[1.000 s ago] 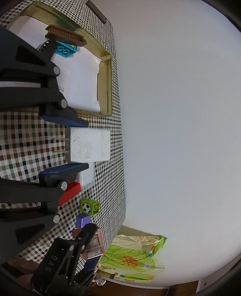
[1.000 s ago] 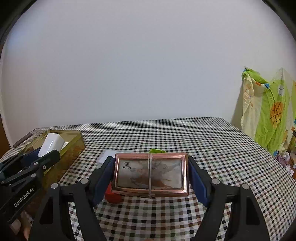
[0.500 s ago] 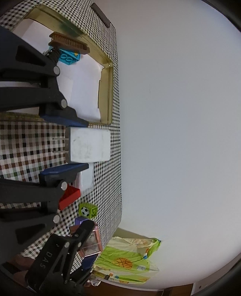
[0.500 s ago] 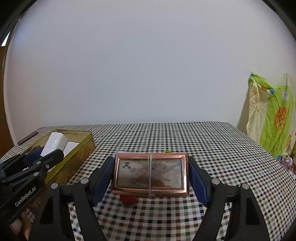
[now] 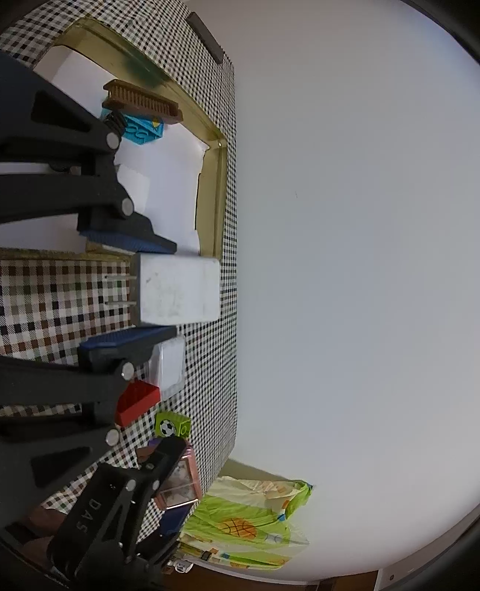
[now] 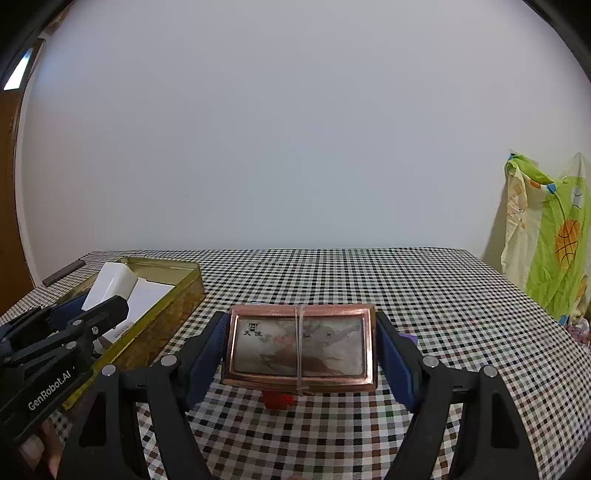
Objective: Organize rigid objects
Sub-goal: 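Carry the white charger and copper frame toward the gold tray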
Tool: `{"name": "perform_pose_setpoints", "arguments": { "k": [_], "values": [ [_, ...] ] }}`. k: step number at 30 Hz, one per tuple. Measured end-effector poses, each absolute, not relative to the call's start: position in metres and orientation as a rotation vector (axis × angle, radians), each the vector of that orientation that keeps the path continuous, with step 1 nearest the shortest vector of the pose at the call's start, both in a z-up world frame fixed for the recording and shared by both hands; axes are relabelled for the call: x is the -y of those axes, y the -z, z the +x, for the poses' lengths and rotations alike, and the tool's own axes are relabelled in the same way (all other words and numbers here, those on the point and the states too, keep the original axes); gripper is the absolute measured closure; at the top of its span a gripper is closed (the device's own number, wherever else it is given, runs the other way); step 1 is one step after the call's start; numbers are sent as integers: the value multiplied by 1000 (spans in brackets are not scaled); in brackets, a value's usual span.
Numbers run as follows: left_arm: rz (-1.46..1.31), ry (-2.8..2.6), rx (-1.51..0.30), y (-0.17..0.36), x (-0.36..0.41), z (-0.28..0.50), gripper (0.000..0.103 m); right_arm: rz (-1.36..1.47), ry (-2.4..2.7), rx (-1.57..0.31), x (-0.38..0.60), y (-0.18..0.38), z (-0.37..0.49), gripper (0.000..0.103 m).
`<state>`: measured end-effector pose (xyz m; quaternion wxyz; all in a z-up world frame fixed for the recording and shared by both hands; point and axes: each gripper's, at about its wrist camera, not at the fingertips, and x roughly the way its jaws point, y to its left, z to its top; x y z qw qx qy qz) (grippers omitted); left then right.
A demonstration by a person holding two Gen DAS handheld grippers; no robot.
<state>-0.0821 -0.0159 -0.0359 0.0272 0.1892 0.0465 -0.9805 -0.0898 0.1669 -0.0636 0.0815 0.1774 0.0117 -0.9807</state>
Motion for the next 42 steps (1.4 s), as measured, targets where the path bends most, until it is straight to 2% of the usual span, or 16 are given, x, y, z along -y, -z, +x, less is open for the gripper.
{"name": "perform_pose_setpoints", "arguments": {
  "k": [42],
  "values": [
    [569,2986,-255,37,52,-65,66,494,2842,-72,-129,64,-84,24]
  ]
}}
